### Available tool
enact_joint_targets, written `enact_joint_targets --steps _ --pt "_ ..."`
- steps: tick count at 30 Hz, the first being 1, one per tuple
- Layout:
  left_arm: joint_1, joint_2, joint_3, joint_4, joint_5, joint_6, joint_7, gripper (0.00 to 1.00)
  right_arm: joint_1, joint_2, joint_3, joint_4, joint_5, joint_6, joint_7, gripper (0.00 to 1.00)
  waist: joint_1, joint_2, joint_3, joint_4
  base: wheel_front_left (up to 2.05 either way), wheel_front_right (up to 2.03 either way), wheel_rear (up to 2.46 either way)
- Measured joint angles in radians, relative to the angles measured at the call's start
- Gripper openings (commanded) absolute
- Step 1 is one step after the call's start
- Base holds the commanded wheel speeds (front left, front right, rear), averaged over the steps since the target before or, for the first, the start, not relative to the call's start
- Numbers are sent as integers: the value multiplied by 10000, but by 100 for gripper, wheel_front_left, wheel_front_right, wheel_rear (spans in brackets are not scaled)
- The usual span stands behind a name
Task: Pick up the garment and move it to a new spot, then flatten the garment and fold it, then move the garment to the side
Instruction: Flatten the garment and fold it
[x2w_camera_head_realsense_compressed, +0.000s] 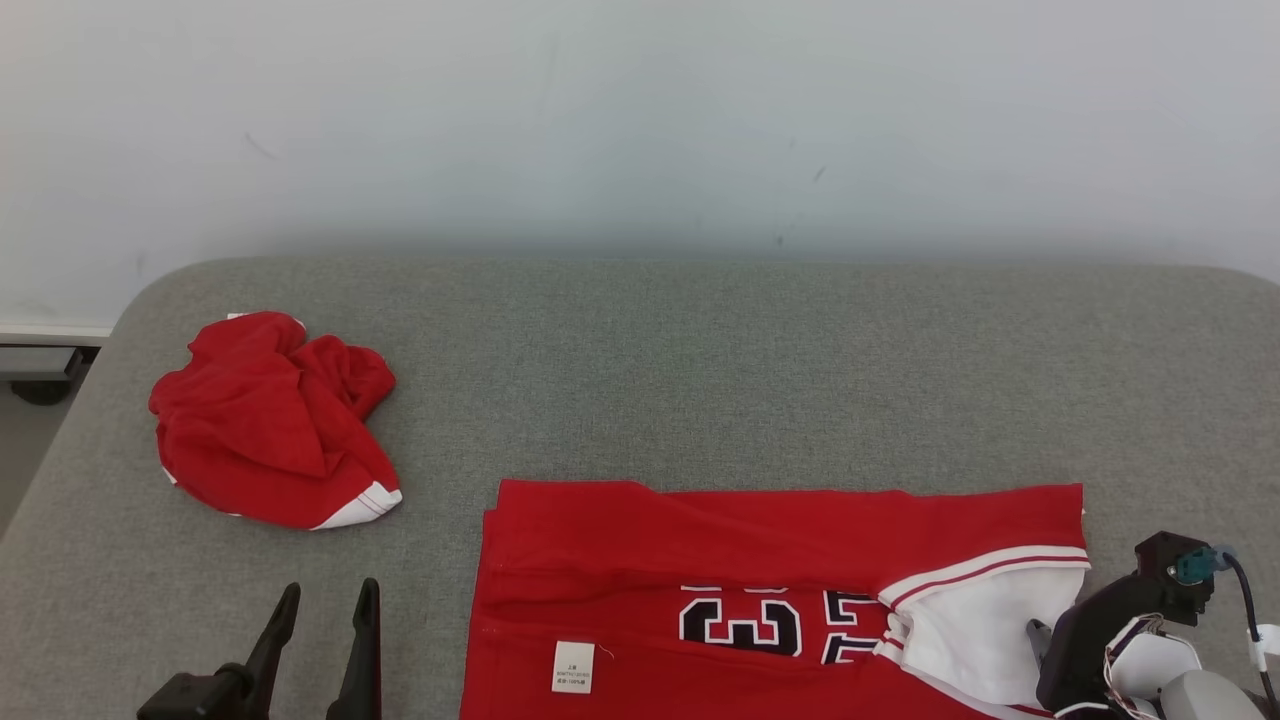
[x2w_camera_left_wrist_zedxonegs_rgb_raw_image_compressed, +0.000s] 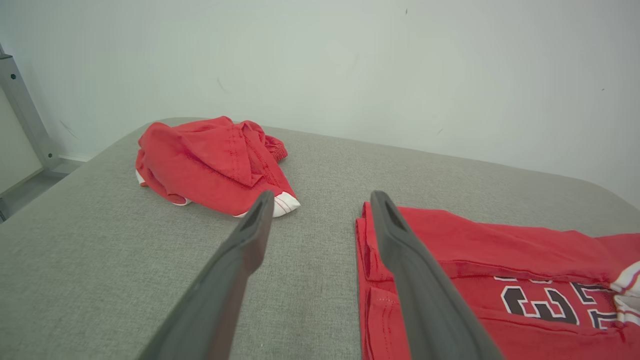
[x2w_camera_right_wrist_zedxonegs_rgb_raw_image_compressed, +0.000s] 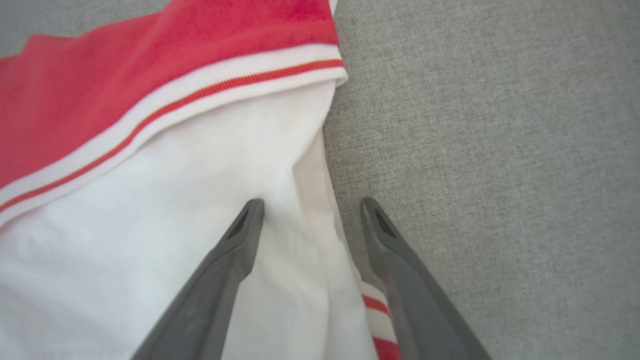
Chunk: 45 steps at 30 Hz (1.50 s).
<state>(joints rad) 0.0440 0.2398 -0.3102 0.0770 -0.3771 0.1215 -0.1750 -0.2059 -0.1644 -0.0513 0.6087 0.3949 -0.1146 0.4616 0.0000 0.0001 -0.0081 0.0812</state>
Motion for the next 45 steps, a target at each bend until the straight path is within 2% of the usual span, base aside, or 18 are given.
enact_joint_targets --steps 7,9,12,15,16,25,35,42,45 --pt "-105 13 -10 96 -17 -173 2 100 -266 151 -336 543 399 0 -121 100 0 -1 -22 33 0 0 0" --pt "-109 17 -10 121 -21 -173 2 100 -324 169 -460 669 500 0 -136 95 0 0 -25 48 0 0 0" --pt "-109 56 -8 161 -31 -174 2 100 -411 171 -594 834 727 2 -186 46 0 -1 -27 71 0 0 0" --pt "-111 61 -8 213 -33 -176 2 100 -542 226 -644 1007 817 19 -217 8 0 0 -29 94 0 0 0" --pt "-112 63 -8 230 -33 -178 2 100 -554 257 -644 1032 819 50 -221 0 0 0 -29 101 0 0 0" --pt "-125 73 -6 339 -82 -253 0 100 -716 134 -851 1277 922 134 -439 0 0 0 -35 143 0 0 0" --pt "-110 79 35 395 -121 -253 -29 100 -616 -1557 -2203 1080 1018 -6 -1062 0 0 0 -75 128 0 0 0" --pt "-86 90 54 412 -134 -253 -69 100 -227 -2069 -2769 562 585 -94 -1749 0 0 0 -90 55 0 0 0" --pt "-81 88 50 420 -134 -253 -107 100 -222 -2073 -2769 138 382 -96 -1969 0 0 0 -99 8 0 0 0"
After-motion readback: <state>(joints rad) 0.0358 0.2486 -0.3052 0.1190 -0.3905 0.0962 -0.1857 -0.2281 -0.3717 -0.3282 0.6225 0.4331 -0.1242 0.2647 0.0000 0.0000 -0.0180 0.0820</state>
